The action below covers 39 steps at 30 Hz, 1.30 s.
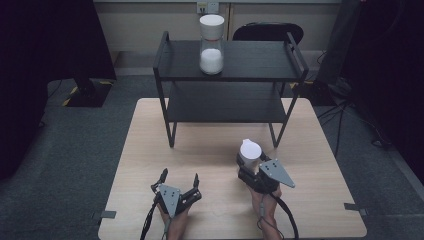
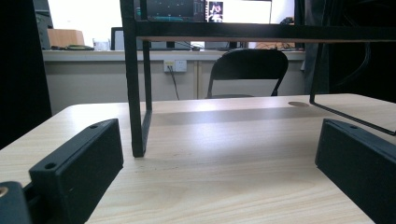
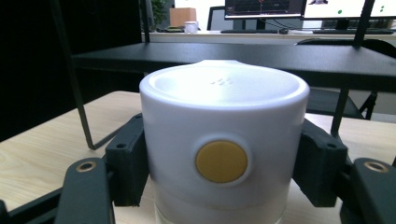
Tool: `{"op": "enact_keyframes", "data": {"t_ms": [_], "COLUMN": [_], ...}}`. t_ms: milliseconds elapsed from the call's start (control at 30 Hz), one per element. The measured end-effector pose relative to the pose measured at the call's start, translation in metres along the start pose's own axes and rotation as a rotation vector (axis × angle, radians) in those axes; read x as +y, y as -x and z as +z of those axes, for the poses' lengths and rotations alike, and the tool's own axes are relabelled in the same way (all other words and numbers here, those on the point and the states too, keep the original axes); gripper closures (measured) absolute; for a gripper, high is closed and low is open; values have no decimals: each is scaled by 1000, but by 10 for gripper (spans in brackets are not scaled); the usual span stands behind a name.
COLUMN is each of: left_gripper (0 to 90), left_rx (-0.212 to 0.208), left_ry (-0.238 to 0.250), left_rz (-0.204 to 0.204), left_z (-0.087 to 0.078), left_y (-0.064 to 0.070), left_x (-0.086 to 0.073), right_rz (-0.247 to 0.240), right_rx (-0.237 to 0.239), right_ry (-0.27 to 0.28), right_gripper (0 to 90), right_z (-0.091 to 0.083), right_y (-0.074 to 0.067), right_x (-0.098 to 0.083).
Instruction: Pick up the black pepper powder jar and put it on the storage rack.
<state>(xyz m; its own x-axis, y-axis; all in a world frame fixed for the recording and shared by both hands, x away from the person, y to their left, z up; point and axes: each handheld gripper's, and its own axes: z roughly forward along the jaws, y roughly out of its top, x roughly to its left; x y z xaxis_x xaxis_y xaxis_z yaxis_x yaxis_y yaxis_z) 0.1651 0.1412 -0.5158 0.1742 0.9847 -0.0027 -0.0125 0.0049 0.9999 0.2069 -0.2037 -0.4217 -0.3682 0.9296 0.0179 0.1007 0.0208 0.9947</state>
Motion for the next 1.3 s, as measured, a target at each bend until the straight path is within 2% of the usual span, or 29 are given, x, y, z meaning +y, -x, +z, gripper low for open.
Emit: {"op": "enact_keyframes", "data": {"t_ms": [233,567,600,767,867,1133,1300], "left_gripper": [3,4,4,4,4,5,5], "left_rx": [0,1,1,1,1,5,10], "left_ry": [0,0,0,0,0,0,-1], "left_rz": [0,0,0,0,-1,0,0], "left_z": [0,0,0,0,0,0,0], "left_y": [0,0,0,0,0,1,2], "left_x": [0,0,0,0,0,0,0], "right_rz": [12,-33,-33,-34,-42,-75,-70], "right_rx": [39,146,146,186,188,209,228], "right_ry": [11,15,15,37,42,53,70], "right_gripper": [300,300,300,301,301,301,301], "right_z": [-3,-5,-5,-1,1,14,23], "right_y": [8,27,27,38,42,61,71], "right_x": [17,62,62,86,96,143,176]}}
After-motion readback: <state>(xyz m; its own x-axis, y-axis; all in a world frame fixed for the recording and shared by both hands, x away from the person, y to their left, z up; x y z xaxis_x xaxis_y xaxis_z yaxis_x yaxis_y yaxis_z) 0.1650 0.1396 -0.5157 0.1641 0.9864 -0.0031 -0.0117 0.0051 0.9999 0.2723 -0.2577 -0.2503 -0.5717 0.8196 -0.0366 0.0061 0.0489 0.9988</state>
